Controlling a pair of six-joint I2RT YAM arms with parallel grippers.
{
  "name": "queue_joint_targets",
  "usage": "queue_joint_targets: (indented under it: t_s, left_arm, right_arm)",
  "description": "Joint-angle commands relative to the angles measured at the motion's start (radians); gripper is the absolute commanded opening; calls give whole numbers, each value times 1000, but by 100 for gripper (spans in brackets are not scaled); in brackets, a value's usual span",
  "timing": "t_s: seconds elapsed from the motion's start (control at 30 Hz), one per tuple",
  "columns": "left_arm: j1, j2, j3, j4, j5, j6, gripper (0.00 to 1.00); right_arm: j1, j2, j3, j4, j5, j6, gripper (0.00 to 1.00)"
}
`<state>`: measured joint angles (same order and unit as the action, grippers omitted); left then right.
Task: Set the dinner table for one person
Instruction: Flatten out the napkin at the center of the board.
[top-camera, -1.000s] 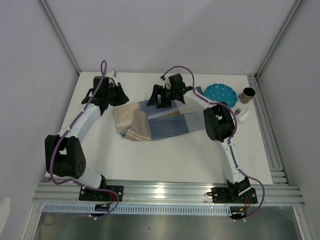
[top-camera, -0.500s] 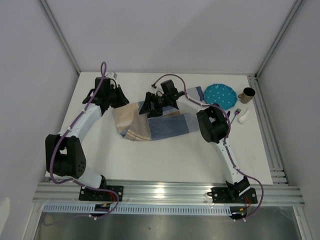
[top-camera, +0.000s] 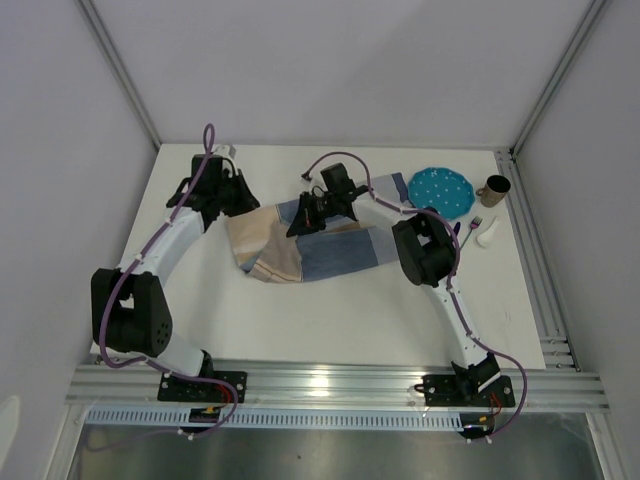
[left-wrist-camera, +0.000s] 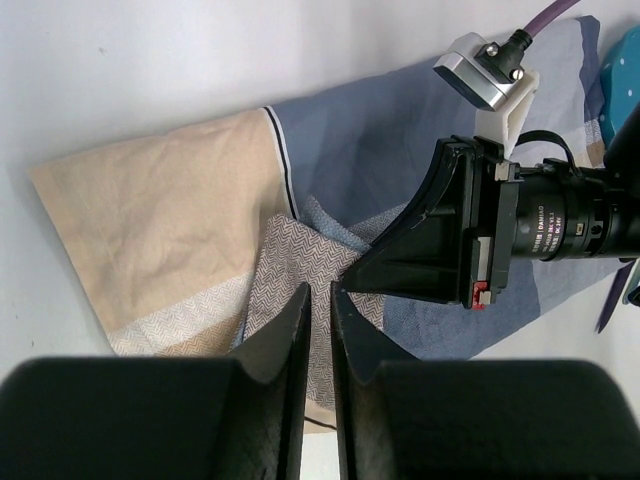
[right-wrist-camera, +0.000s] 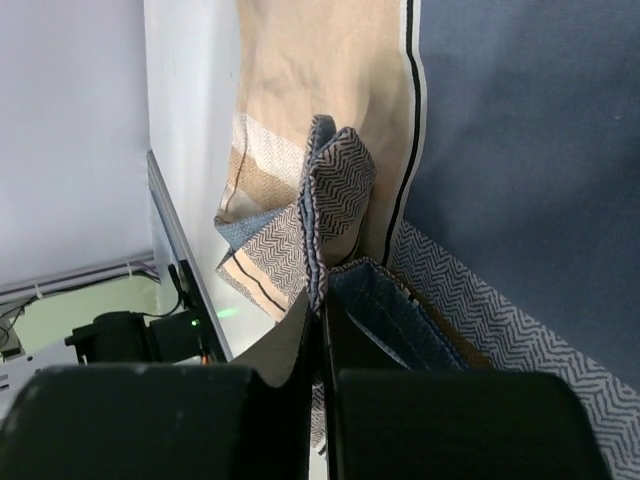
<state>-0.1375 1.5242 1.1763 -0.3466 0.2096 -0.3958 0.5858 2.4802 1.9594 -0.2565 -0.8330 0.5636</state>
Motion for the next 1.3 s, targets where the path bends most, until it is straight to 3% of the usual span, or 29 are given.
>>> queue_joint_targets:
  t_s: [0.0,0.3,0.47,0.8,0.93,1.03,1.13,1.17,1.27]
  left_arm:
    - [-13,-19,36,18,1,-18,15]
    - [-19,-21,60,9,-18,-11,15]
    - [-28,30,63,11,-7,-17,12]
    - [-50,103,145,-45,11,-18,8]
    - [-63,109,164,-52,10,-3,8]
    - [-70,106,161,-55,10,0,8]
    - [-74,106,158,-55,23,2,8]
    - [-76,106,161,-57,28,5,7]
    - [-91,103,158,-60,28,14,8]
  right_arm:
    - [17,-35,-13,-21,-15,-31,0]
    - [92,-288,-106,-158,41,-215,0]
    - [170,-452,-240,-249,173,-347,0]
    - [284,-665,-454,-394,403,-355,2]
    - [322,-760,-550,-432,446,-347,12]
    - [338,-805,-608,-449,466,-315,26]
    - [339,-859,-631,-461,474,-317,53]
    - [338,-877,-630,-477,489,-323,67]
    - [338,-903,-613,-481,559,-337,83]
